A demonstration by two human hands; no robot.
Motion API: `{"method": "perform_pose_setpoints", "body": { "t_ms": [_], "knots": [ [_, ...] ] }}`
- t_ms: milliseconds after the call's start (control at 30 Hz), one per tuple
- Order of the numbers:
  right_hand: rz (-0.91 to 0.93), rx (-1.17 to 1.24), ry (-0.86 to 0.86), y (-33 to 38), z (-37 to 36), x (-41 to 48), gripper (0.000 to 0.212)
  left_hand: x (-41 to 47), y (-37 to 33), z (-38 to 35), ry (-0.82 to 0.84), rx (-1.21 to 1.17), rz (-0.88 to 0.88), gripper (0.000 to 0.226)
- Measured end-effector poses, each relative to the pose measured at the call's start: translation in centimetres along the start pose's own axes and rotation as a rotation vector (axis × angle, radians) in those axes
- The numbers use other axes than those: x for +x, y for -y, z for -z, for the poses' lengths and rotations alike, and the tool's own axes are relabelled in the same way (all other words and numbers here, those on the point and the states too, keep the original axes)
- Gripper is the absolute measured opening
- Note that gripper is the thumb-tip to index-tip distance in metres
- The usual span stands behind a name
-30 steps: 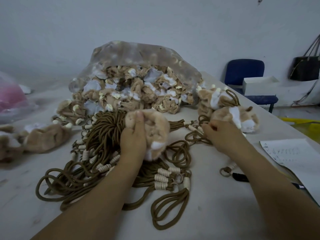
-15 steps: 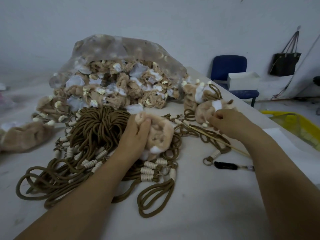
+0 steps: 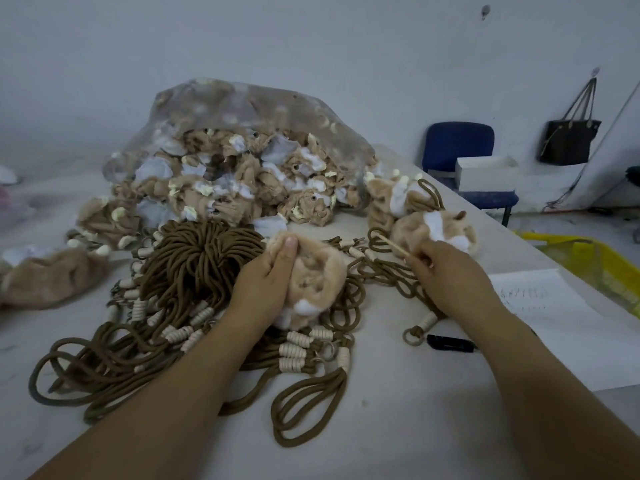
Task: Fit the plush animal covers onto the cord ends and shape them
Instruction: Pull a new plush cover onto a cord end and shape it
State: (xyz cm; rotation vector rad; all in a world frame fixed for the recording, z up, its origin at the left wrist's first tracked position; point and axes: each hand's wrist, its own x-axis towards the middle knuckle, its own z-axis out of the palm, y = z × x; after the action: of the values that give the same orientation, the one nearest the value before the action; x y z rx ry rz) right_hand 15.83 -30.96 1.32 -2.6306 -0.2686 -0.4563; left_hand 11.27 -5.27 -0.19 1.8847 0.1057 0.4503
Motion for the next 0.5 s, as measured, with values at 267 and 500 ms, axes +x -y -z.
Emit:
{"method": "perform_pose_setpoints", "body": {
  "t_ms": [267,500],
  "knots": [
    [0.562,0.034,-0.148,5.7,-0.1,-2.3,0.023,0.0,0.2,-0.1,0.006,-0.037,-0.018,0.06],
    [0.578,-0.06,-0.164,5.4,-0.1,-2.2,0.014,-0.1,0.2,-0.2,-0.045,-0.017,-0.138,0.054]
  ]
}}
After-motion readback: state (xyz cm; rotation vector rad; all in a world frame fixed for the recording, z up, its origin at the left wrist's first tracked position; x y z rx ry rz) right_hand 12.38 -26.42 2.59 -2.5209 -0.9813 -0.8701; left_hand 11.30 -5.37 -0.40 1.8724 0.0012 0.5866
